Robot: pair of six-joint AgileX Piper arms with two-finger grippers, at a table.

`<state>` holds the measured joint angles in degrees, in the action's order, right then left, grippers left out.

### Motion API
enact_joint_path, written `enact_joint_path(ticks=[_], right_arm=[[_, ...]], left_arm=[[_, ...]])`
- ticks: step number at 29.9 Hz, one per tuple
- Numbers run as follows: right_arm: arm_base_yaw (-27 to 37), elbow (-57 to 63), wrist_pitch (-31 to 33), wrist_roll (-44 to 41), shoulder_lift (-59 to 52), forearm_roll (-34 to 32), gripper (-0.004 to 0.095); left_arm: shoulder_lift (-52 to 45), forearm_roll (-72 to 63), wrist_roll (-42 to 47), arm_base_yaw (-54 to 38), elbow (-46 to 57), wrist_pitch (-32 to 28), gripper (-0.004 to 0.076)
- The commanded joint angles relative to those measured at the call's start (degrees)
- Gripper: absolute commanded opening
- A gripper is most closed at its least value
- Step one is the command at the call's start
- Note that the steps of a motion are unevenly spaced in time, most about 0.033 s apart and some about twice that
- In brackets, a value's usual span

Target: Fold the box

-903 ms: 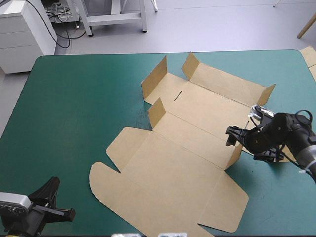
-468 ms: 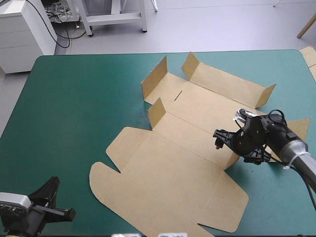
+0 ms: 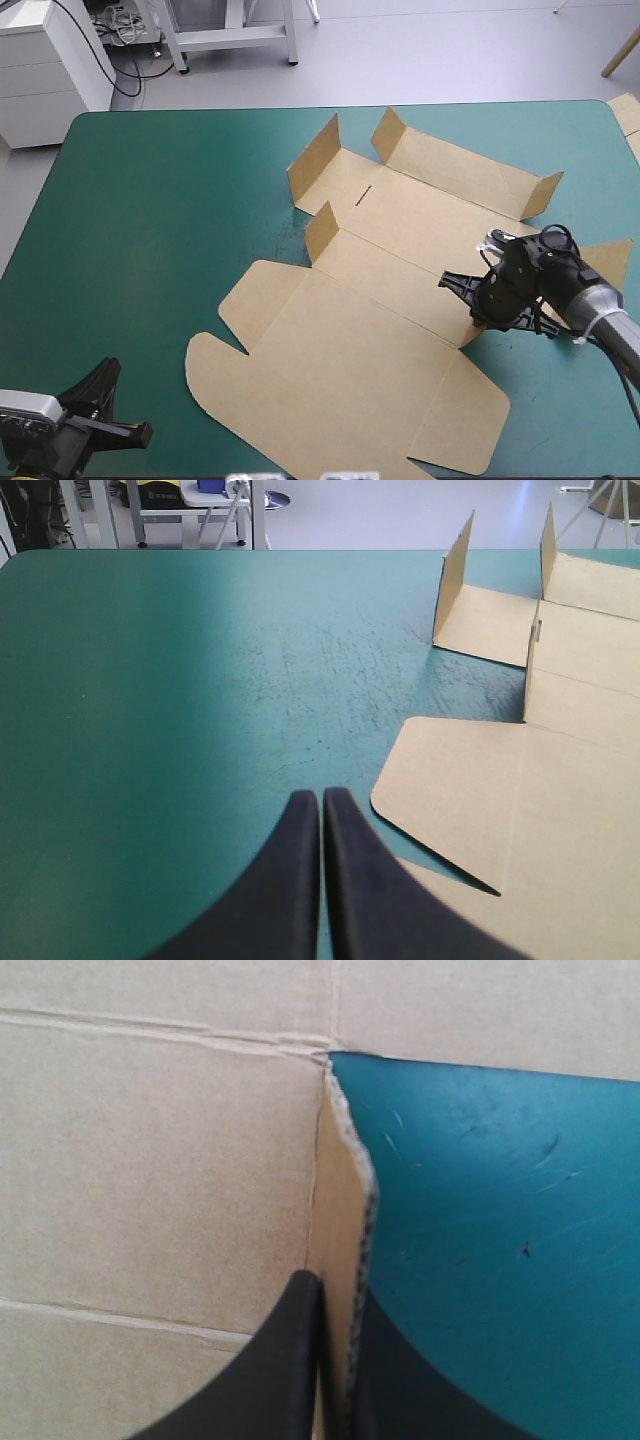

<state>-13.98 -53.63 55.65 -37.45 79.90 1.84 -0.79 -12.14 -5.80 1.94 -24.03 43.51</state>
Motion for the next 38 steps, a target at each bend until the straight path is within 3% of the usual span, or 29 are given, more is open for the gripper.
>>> enact_joint_path(ticks=[1, 8, 14, 21, 28, 32, 38], right_arm=[[0.12, -1.32, -0.46, 1.06, -1.30, 0.22, -0.0021], [0.12, -1.43, -5.26, 16.16, -1.30, 5.94, -0.0019], [0.12, -4.70, -9.33, 29.35, -0.13, 6.04, -0.0020], [-0.47, -16.16, -1.94, 52.40, 8.76, 11.89, -0.0020], [-3.77, -32.38, 3.93, 67.70, 20.72, 10.35, -0.0020], [-6.02, -43.75, 11.43, 80.99, 28.49, 9.79, -0.0020], [-9.97, -56.14, 11.33, 93.10, 36.24, 8.42, -0.0020]], left_arm=[[-0.71, -0.84, 0.22, 0.00, -1.39, -4.55, -0.0008], [-0.71, -0.84, 0.22, 0.00, -1.39, -4.55, -0.0008], [-0.71, -1.19, -0.07, 0.00, -1.39, -4.55, -0.0008], [-0.71, -1.19, -0.07, 0.00, -1.39, -4.55, -0.0008], [-0.71, -1.19, -0.07, 0.00, -1.39, -4.55, -0.0008], [-0.71, -1.19, -0.07, 0.00, -1.39, -4.55, -0.0008], [-0.71, -1.19, -0.07, 0.00, -1.39, -4.55, -0.0008]])
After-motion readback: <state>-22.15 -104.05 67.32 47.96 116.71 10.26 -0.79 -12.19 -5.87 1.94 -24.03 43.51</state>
